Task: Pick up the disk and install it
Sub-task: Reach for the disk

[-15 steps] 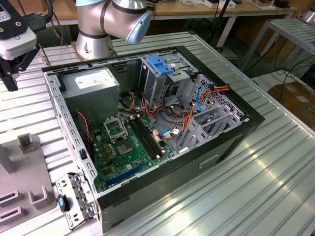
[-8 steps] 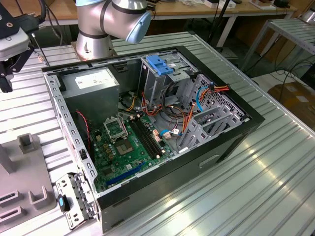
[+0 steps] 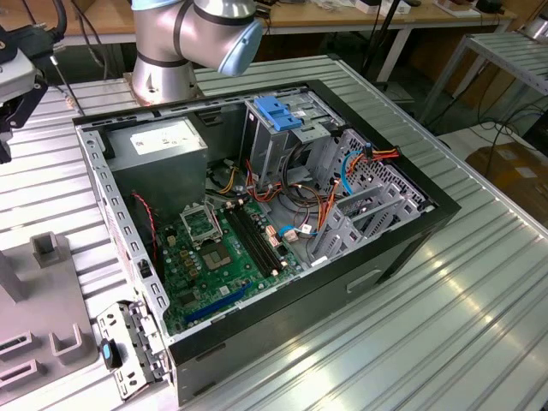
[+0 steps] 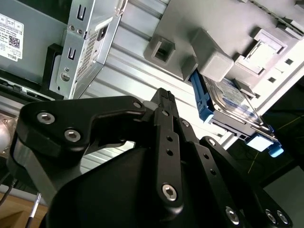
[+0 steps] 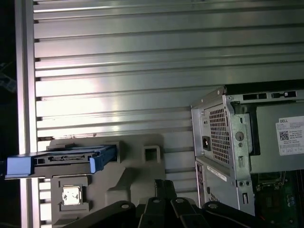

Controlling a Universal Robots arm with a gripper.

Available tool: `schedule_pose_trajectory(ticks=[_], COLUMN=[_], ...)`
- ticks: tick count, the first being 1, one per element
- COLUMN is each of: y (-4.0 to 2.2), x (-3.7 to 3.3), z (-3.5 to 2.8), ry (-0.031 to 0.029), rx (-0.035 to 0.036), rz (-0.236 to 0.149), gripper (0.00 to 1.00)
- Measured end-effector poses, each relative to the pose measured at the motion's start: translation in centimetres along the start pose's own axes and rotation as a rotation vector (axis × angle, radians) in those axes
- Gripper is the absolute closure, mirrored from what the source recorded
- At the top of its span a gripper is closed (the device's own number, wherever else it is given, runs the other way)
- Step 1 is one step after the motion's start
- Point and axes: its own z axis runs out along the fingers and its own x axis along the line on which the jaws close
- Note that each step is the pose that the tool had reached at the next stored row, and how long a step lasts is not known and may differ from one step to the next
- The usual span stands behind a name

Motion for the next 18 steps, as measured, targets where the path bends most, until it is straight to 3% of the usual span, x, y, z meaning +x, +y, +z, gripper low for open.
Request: schedule_pose_trajectory(ticks=[18], y=[-0.15], x=[1.96], z=[0.01], ry=[0.0000], rx=[0.0000], rz=[0.000], gripper=[0.89])
